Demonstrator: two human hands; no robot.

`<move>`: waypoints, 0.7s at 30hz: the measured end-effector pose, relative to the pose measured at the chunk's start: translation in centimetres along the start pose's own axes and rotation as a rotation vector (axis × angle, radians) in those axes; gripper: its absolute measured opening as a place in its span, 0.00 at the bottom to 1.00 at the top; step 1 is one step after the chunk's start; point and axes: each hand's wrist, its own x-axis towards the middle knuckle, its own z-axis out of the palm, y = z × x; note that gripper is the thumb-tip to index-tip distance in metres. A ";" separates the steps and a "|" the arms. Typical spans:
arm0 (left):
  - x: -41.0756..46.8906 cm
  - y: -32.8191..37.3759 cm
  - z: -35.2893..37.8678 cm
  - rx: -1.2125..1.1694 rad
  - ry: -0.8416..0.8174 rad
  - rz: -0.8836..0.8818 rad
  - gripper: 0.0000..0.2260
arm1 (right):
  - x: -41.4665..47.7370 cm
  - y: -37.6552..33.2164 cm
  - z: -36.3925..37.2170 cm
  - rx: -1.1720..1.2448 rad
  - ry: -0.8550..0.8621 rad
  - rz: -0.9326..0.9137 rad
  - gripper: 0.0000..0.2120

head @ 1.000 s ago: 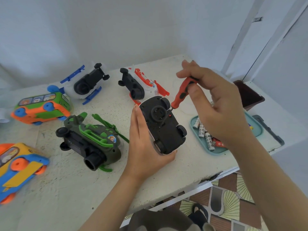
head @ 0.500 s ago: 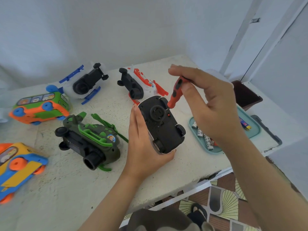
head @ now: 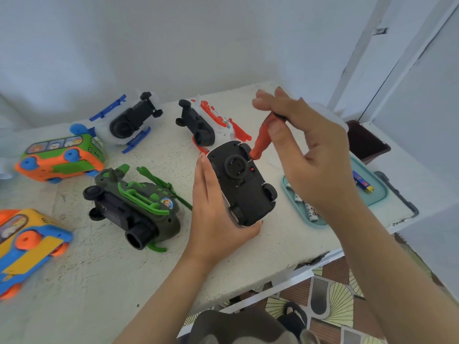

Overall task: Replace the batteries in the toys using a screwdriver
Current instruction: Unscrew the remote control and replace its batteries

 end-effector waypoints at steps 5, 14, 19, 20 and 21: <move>0.1 0.2 -0.1 -0.015 -0.003 0.001 0.55 | -0.1 -0.6 0.3 -0.013 0.078 -0.013 0.07; 0.0 0.0 0.1 0.019 0.000 -0.010 0.56 | -0.1 -0.2 -0.1 -0.001 0.039 -0.005 0.11; 0.1 0.2 0.0 0.009 0.011 -0.005 0.55 | -0.4 -0.3 0.4 0.029 0.026 -0.034 0.11; 0.1 0.2 0.1 0.017 0.020 0.002 0.55 | -0.5 -0.4 0.4 0.005 0.048 -0.043 0.08; 0.1 0.1 0.1 0.024 0.025 0.006 0.55 | -0.5 -0.5 0.3 -0.015 0.073 -0.042 0.07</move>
